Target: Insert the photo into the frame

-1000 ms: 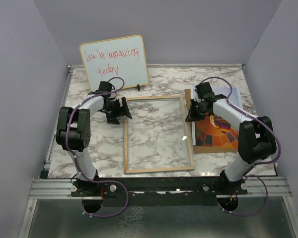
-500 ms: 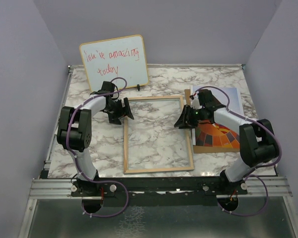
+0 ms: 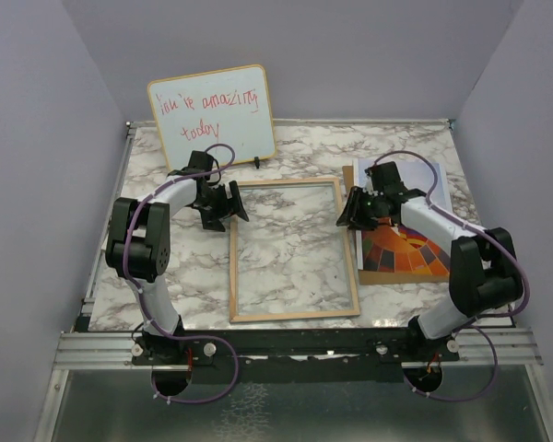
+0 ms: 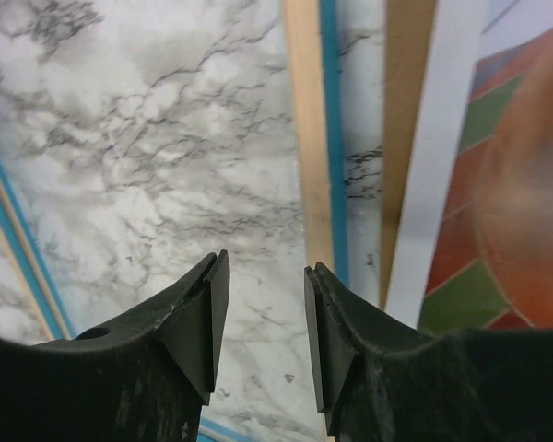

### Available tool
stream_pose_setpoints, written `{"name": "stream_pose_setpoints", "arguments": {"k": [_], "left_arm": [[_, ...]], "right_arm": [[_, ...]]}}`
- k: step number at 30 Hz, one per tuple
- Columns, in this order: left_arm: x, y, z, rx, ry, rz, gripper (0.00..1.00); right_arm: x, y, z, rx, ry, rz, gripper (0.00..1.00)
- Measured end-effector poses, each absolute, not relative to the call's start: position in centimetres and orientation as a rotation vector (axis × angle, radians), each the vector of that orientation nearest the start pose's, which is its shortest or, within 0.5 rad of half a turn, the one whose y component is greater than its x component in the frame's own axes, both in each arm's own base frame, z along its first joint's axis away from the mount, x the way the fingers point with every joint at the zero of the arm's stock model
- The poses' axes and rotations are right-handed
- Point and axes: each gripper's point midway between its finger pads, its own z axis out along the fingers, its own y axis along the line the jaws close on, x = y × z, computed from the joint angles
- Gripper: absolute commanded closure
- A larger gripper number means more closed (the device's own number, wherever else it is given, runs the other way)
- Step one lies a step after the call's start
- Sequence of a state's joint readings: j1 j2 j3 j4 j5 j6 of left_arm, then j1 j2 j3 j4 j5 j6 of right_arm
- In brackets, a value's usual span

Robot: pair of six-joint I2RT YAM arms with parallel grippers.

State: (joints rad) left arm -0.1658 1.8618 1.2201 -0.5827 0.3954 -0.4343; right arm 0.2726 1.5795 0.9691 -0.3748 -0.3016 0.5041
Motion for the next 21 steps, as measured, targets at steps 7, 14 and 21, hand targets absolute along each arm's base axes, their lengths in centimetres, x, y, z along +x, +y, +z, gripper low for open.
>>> {"name": "stream_pose_setpoints", "arguments": {"k": [7, 14, 21], "left_arm": [[35.2, -14.4, 4.0, -0.297, 2.835, -0.694, 0.21], [35.1, -14.4, 3.9, -0.302, 2.836, -0.695, 0.22], [35.1, -14.4, 3.8, -0.301, 2.835, -0.695, 0.22]], "right_arm": [[33.4, 14.0, 6.9, 0.238, 2.632, 0.463, 0.41], [33.5, 14.1, 5.2, 0.141, 2.695, 0.442, 0.32], [33.1, 15.0, 3.7, 0.048, 2.752, 0.431, 0.37]]}}
